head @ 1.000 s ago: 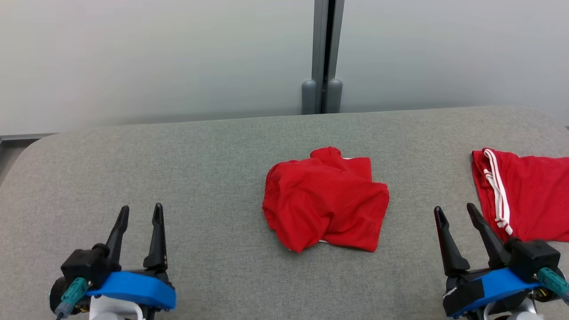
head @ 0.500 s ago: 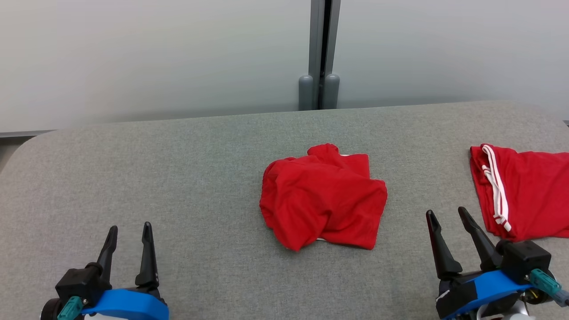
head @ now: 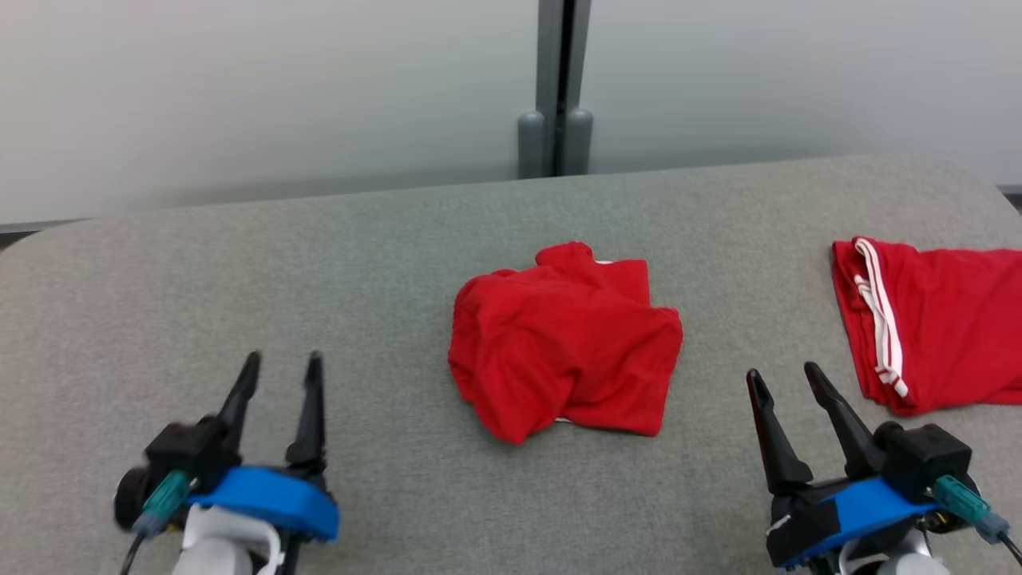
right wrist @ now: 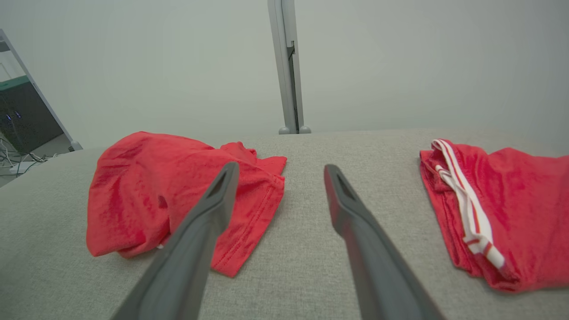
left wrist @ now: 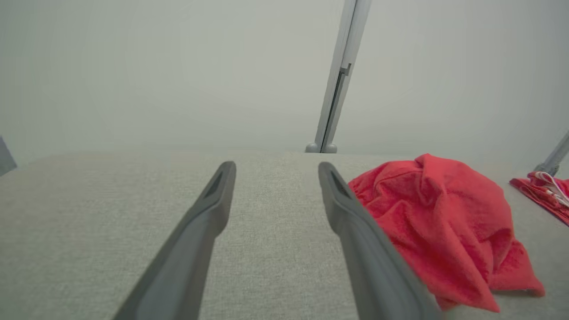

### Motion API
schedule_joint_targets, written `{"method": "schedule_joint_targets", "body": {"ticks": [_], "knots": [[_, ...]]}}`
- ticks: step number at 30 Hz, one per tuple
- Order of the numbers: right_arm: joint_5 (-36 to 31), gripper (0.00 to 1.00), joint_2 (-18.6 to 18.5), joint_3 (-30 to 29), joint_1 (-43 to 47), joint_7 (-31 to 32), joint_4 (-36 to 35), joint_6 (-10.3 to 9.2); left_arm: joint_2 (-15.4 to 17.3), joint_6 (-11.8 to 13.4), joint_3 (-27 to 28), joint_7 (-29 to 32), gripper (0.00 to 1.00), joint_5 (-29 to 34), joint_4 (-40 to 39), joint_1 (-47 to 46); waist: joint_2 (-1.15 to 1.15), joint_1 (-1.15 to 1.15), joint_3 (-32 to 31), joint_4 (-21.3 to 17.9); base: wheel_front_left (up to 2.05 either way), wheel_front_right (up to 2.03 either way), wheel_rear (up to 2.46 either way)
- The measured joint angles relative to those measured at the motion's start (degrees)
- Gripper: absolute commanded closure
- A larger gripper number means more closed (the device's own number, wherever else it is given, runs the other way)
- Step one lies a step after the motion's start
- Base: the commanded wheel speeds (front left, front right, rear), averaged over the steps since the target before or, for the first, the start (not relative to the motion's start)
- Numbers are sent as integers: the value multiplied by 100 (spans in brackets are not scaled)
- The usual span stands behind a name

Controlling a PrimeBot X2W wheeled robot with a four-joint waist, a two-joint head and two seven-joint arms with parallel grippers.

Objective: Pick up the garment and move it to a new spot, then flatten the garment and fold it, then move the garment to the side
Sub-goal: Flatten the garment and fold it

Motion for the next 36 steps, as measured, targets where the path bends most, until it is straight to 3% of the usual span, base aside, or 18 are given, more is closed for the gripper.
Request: {"method": "schedule_joint_targets", "body": {"ticks": [9, 16, 23, 24, 25, 28, 36], "knots": [[30, 0, 27, 539, -476, -120, 179, 0, -80, -229, -858, 893, 0, 36, 962, -1043, 0, 1, 524, -575, 0, 0, 0], [140, 0, 82, 853, -747, -320, 441, 0, -66, -252, -1109, 1256, 0, -355, 1638, -1425, 0, 1, 779, -1034, 0, 0, 0], [223, 0, 124, 994, -871, -461, 662, 0, -118, -258, -1473, 1652, 3, -1032, 1847, -1631, 0, 1, 884, -1241, 0, 0, 0], [229, 0, 127, 1000, -875, -468, 689, 0, -98, -258, -1551, 1779, 67, -1120, 1884, -1647, 0, 1, 888, -1251, 0, 0, 0], [242, 0, 129, 1001, -885, -483, 713, 0, -75, -259, -1626, 1896, 100, -1199, 1907, -1672, 0, 1, 888, -1257, 0, 0, 0], [260, 0, 130, 998, -923, -512, 758, 0, -66, -258, -1713, 1876, 100, -1429, 1871, -1744, 0, 0, 873, -1258, 0, 0, 0], [264, 0, 97, 925, -916, -556, 849, 0, -194, -257, -1564, 950, 100, -1505, 1279, -2056, 0, 0, 626, -1124, 0, 0, 0]]}}
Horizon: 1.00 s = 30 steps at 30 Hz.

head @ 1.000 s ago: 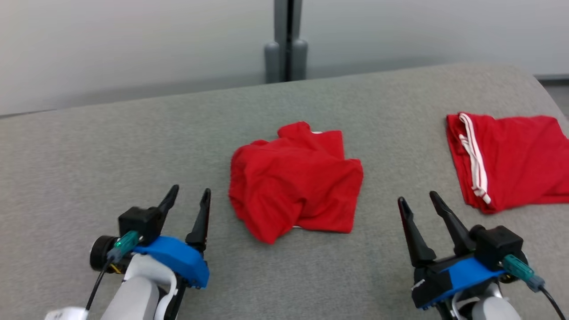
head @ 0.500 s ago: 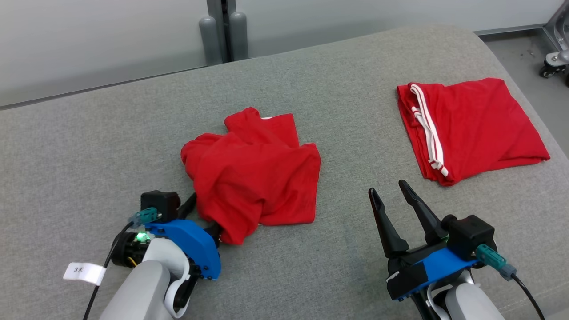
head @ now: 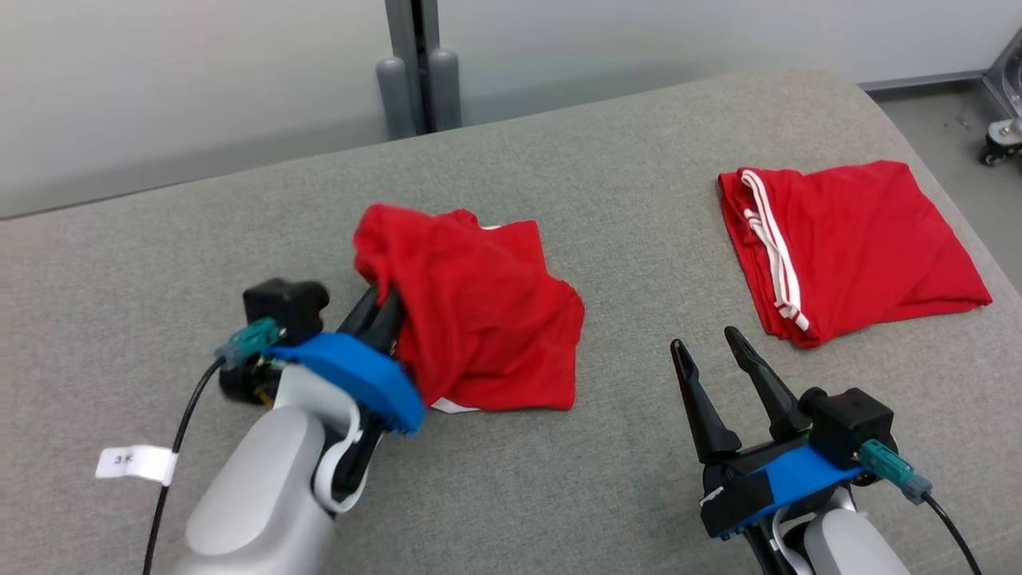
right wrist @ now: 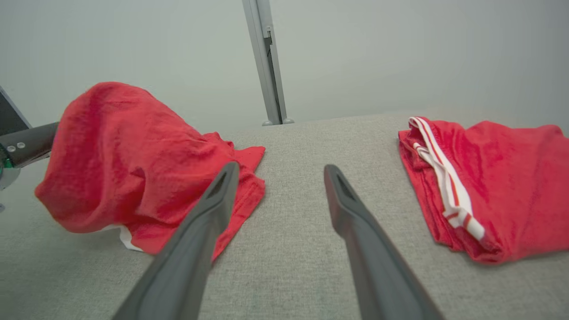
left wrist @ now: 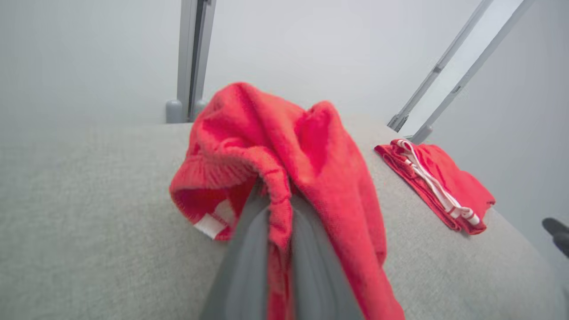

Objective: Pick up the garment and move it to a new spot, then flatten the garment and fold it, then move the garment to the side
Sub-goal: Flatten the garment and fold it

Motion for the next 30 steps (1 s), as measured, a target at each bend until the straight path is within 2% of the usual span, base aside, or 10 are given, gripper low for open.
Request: {"method": "schedule_joint_targets", "body": {"ticks": [6, 9, 12, 15, 18, 21, 23, 27, 30], "knots": [[-10, 0, -9, -97, 70, 7, -21, 0, -369, 8, -259, 29, 100, 62, -766, -495, 0, -1, -171, 161, 0, 0, 0], [-12, 0, -19, -176, 97, 44, -52, 0, -566, 9, -403, 66, 100, -114, -1029, -824, 0, -1, -229, 250, 0, 0, 0], [-33, 0, -26, -252, 154, 54, -85, 0, -631, 68, -564, -48, 100, -433, -1265, -1169, 0, -1, -265, 325, 0, 0, 0], [-54, 0, -27, -325, 186, 73, -125, 0, -637, 381, -862, -398, 100, -998, -1571, -1517, 0, -1, -284, 399, 0, 0, 0], [-65, 0, -35, -432, 219, 91, -172, 0, -655, 834, -1068, -721, 100, -1314, -1663, -1773, 0, -1, -286, 493, 0, 0, 0], [-91, 0, -36, -532, 234, 89, -252, 0, -654, 1156, -1099, -829, 100, -1469, -1504, -1711, 0, -1, -257, 608, 0, 0, 0], [-105, 0, -29, -554, 242, 89, -303, 0, -569, 1326, -1011, -849, 100, -1484, -1322, -1405, 0, -1, -231, 695, 0, 0, 0], [-107, 0, -19, -595, 292, 88, -338, 0, 14, 1592, -949, -882, 100, -1463, -985, -575, 0, -1, -177, 892, 0, 0, 0], [-107, 0, -5, -611, 294, 89, -360, 0, 258, 1704, -946, -899, 100, -1456, -927, -40, 0, -1, -142, 1044, 0, 0, 0]]}}
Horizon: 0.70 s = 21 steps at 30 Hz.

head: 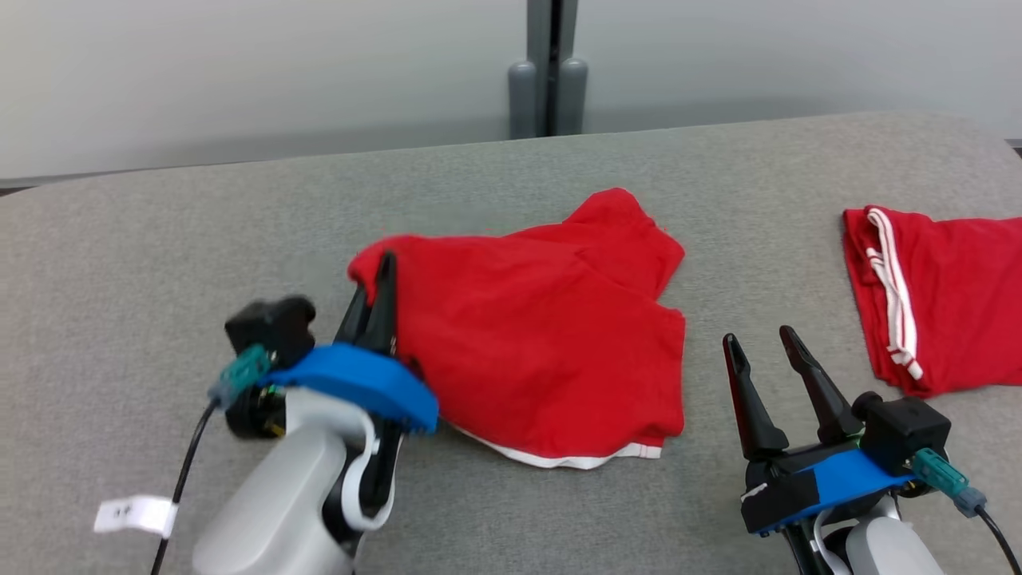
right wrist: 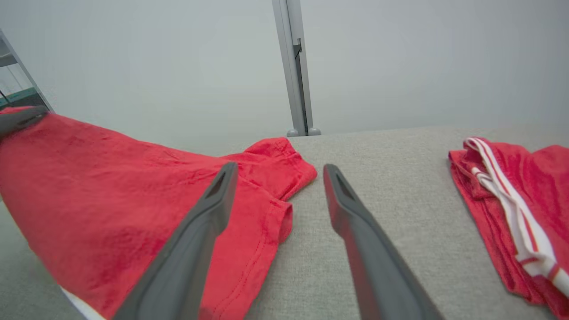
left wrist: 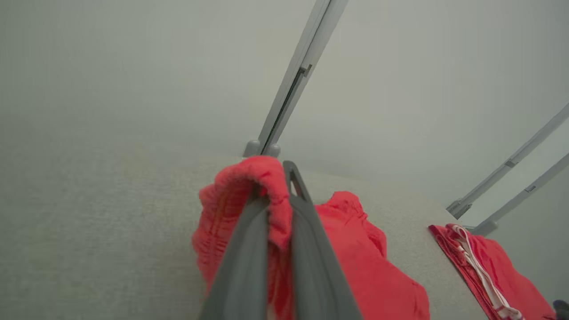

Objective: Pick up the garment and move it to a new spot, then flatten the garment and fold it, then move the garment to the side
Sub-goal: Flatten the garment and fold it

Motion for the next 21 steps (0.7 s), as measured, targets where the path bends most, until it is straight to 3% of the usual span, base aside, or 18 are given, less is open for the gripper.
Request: {"method": "schedule_joint_targets", "body": {"ticks": [11, 12, 13, 14, 21], "knots": [[-83, 0, 14, -58, 2, 31, -104, 0, 780, 675, 105, 119, 100, 94, -1002, 1167, 0, 0, 68, 305, 0, 0, 0], [-85, 0, 15, -58, 2, 32, -116, 0, 804, 715, 91, 196, 96, 75, -1085, 1258, 0, 0, 71, 306, 0, 0, 0], [-85, 0, 15, -52, 2, 32, -122, 0, 824, 713, 23, 266, 42, 63, -1114, 1319, 0, 0, 76, 305, 0, 0, 0], [-85, 0, 15, -52, 2, 35, -121, 0, 827, 659, -36, 280, 0, 65, -1118, 1347, 0, 0, 78, 305, 0, 0, 0], [-81, 0, -29, -12, 3, 108, -112, 0, 744, 243, -203, -59, 0, 364, -168, 1207, 0, 0, -29, 268, 0, 0, 0]]}}
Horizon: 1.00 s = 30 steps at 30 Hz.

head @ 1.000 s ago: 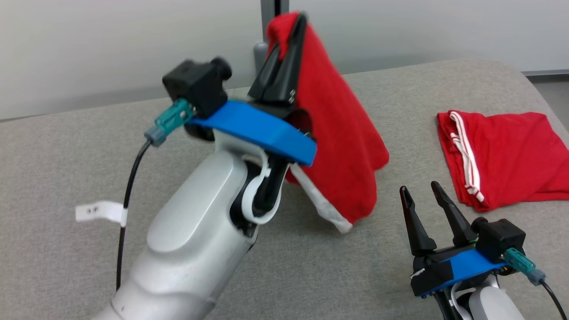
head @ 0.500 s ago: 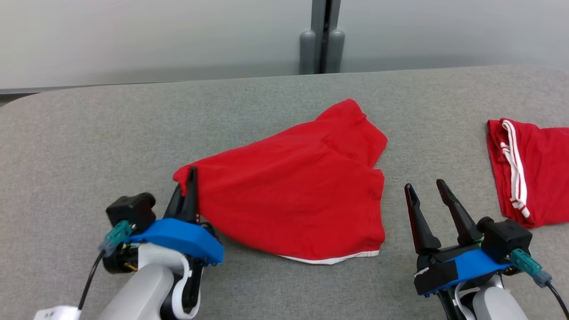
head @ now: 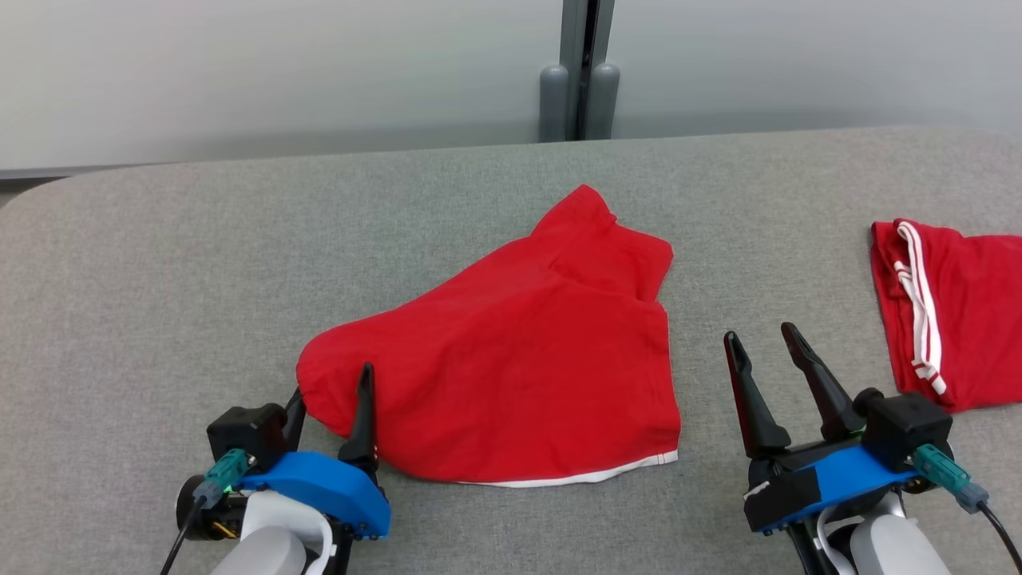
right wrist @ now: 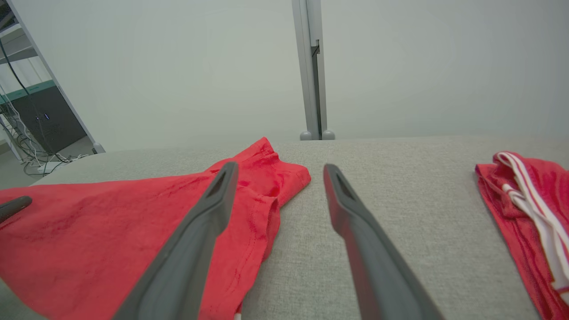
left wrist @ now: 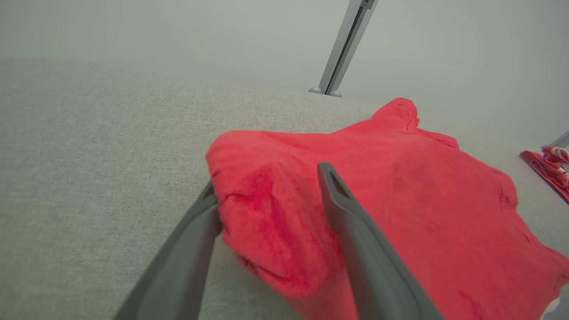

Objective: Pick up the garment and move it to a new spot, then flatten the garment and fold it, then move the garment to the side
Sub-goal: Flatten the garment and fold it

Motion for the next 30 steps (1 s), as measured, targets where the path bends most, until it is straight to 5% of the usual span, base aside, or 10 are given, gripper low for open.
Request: {"method": "schedule_joint_targets", "body": {"ticks": [7, 19, 30], "knots": [[1, 0, -97, -29, 144, 105, -25, 0, 13, -412, 322, -160, 0, 555, 364, 33, 0, 0, -231, 13, 0, 0, 0], [-13, 0, -135, -200, 513, 417, -253, 0, 9, -682, 1744, -169, 0, 1855, -694, 1050, 0, 0, -584, 302, 0, 0, 0], [35, 0, 88, -163, -269, 2201, 557, 0, -420, -1061, 2107, -169, 0, 2301, -677, 1032, 0, 0, -188, 492, 0, 0, 0]]}}
